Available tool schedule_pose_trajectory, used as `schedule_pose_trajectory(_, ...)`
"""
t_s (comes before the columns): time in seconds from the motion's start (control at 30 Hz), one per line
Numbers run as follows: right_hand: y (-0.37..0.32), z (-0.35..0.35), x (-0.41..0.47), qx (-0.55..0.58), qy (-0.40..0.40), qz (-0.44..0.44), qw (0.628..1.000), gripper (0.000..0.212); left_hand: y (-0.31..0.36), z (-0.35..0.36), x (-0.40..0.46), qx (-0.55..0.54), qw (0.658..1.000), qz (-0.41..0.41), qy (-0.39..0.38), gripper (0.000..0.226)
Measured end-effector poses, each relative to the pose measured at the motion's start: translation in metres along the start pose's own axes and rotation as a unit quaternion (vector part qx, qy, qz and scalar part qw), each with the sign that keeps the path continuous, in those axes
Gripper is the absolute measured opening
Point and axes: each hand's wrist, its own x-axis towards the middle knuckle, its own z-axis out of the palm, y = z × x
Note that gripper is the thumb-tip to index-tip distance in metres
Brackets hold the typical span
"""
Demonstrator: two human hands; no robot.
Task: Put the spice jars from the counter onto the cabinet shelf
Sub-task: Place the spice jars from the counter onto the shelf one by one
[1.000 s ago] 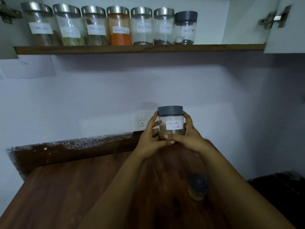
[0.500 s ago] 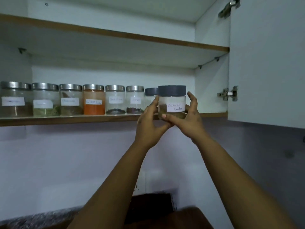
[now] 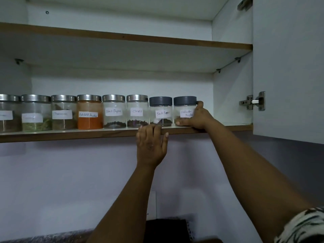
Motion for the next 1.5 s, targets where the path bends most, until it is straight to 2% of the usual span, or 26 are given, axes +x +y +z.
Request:
schedule_pose_trajectory(0.1,0.004,0.004,0.01,-0.007,-0.008,0.0,1.0,0.105,-0.005,0.003,0.0,0.021,1.0,0.013,-0.002,0.034)
schedule_pose_trajectory(0.3,0.008,0.005,0.015,-0.012,-0.041,0.014,0.999,0.107,0.002,0.007,0.0,0.037,0.999,-0.012,0.015,0.034)
schedule_pose_trajectory(0.33,0.008,0.005,0.015,-0.013,-0.042,0.016,0.999,0.112,0.003,0.007,0.0,0.04,0.999,-0.012,0.019,0.035)
schedule_pose_trajectory(0.43,0.008,0.003,0.012,0.007,-0.051,0.035,0.998,0.142,0.0,0.007,0.0,0.054,0.998,-0.002,0.021,0.035)
schedule_pose_trajectory(0.5,0.007,0.0,0.008,0.005,-0.062,0.044,0.997,0.147,-0.003,0.008,0.001,0.065,0.998,0.011,0.019,0.036)
schedule_pose_trajectory(0.57,0.007,0.001,0.001,-0.028,-0.049,0.044,0.997,0.14,-0.006,0.007,0.0,0.072,0.997,0.023,0.019,0.037)
schedule_pose_trajectory(0.7,0.017,0.019,-0.02,-0.176,0.102,0.009,0.979,0.1,-0.008,0.003,-0.002,0.065,0.998,0.027,0.001,0.036)
schedule_pose_trajectory(0.8,0.035,0.03,-0.043,-0.205,0.166,-0.055,0.963,0.084,-0.004,-0.007,-0.007,0.054,0.998,0.028,-0.026,0.037)
schedule_pose_trajectory(0.93,0.065,0.045,-0.088,-0.226,0.158,-0.113,0.955,0.078,0.01,-0.022,-0.019,0.011,0.997,-0.023,-0.07,0.044)
schedule_pose_trajectory(1.03,0.093,0.074,-0.136,-0.192,0.095,-0.072,0.974,0.085,0.024,-0.032,-0.061,-0.081,0.987,-0.087,-0.106,0.049)
schedule_pose_trajectory(1.1,0.117,0.103,-0.173,-0.172,0.02,-0.02,0.985,0.087,0.033,-0.039,-0.114,-0.11,0.969,-0.136,-0.175,0.053)
schedule_pose_trajectory(1.2,0.161,0.147,-0.236,-0.202,-0.081,0.051,0.975,0.089,0.042,-0.052,-0.214,-0.121,0.922,-0.196,-0.31,0.058)
schedule_pose_trajectory(1.37,0.214,0.21,-0.339,-0.202,-0.288,0.154,0.923,0.108,0.054,-0.107,-0.353,-0.118,0.787,-0.319,-0.514,0.064)
schedule_pose_trajectory(1.5,0.23,0.243,-0.39,-0.196,-0.413,0.172,0.873,0.122,0.061,-0.158,-0.42,-0.089,0.688,-0.347,-0.631,0.073)
